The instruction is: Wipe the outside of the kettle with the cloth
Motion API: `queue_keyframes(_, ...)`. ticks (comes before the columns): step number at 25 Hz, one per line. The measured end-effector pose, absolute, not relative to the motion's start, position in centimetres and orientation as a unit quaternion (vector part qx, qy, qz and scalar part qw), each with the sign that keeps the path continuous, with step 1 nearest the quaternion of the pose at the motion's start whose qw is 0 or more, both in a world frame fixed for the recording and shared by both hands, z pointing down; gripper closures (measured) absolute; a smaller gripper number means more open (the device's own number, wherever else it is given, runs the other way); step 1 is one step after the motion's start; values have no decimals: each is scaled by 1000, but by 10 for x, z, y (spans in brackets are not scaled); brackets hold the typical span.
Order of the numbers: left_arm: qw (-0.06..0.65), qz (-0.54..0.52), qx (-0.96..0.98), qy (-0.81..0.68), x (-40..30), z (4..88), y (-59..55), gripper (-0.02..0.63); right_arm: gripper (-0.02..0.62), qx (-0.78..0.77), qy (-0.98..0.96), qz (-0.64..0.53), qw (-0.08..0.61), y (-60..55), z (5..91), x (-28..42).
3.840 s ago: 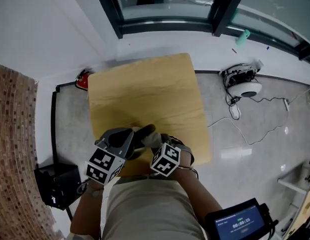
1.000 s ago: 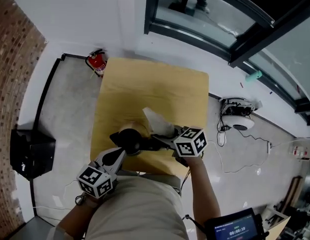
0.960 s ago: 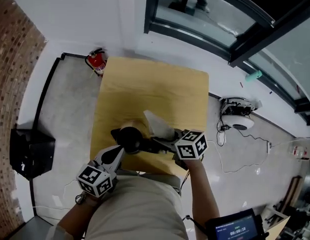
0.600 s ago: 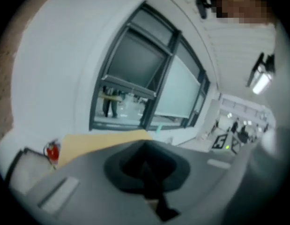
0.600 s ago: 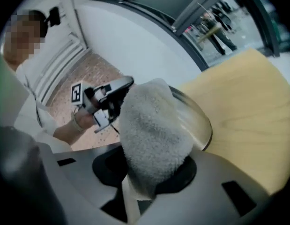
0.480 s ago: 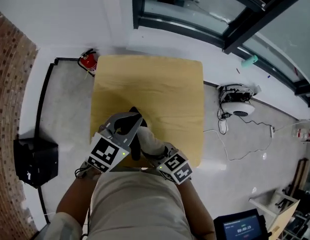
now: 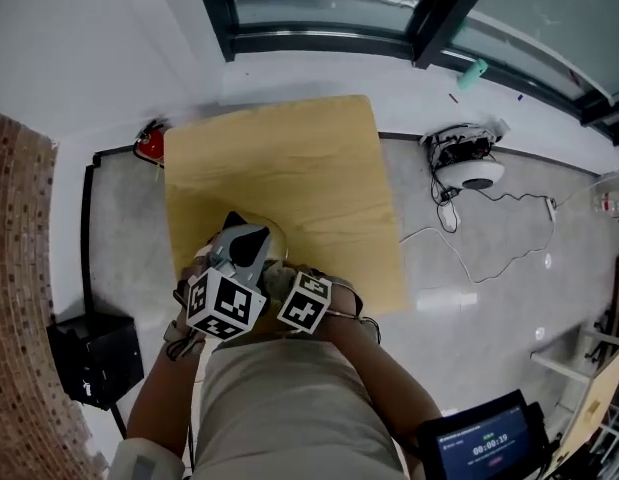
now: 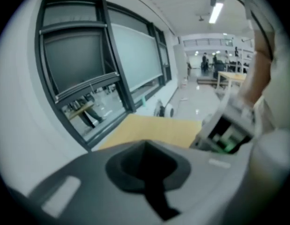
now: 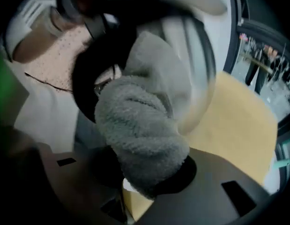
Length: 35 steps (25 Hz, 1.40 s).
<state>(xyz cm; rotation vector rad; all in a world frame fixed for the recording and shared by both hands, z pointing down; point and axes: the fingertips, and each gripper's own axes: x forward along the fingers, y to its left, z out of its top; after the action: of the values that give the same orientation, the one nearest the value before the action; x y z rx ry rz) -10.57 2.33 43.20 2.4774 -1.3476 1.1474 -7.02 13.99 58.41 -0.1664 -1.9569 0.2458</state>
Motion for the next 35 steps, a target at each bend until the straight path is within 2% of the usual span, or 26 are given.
queue_keyframes(2, 65, 366, 820, -436, -104, 429, 23, 609, 459, -81, -800, 123, 582, 140, 616, -56)
queue_keyframes(7, 80, 328, 834, -438, -110, 418, 29, 609, 459, 26, -867, 53, 495, 95, 530, -79)
queue_keyframes(11, 91, 305, 847, -425, -109, 417, 25, 609, 459, 4, -808, 69, 585, 73, 628, -56)
queue_keyframes(13, 99, 293, 851, -425, -110, 415, 22, 609, 459, -4, -798, 34, 601, 65, 623, -58)
queue_keyframes(14, 103, 290, 851, -425, -109, 413, 23, 609, 459, 21, -813, 11, 581, 56, 595, -65)
queue_keyframes(17, 108, 279, 854, -425, -108, 403, 35, 609, 459, 123, -887, 5, 445, 25, 507, -94)
queue_keyframes(18, 107, 278, 854, -426, -108, 401, 36, 609, 459, 123, -891, 6, 437, 20, 509, -100)
queue_keyframes(20, 111, 270, 855, -428, -109, 398, 33, 609, 462, 65, -852, -27, 519, 20, 560, -93)
queue_keyframes(22, 151, 201, 848, -466, -125, 387, 34, 609, 460, 6, -804, -42, 594, 34, 604, -69)
queue_keyframes(23, 186, 135, 827, -513, -146, 379, 38, 609, 460, 5, -806, -28, 592, 40, 607, -59)
queue_keyframes(25, 263, -17, 738, -621, -210, 378, 58, 609, 460, 37, -841, 24, 540, 52, 586, -51)
queue_keyframes(27, 343, -111, 648, -671, -263, 414, 77, 619, 460, 47, -861, 54, 504, 64, 569, -49)
queue_keyframes(30, 434, -121, 617, -645, -270, 475, 75, 620, 460, -2, -859, 44, 510, 95, 571, -58)
queue_keyframes(35, 467, -126, 642, -595, -246, 481, 52, 620, 462, -63, -869, 31, 490, 158, 553, -86)
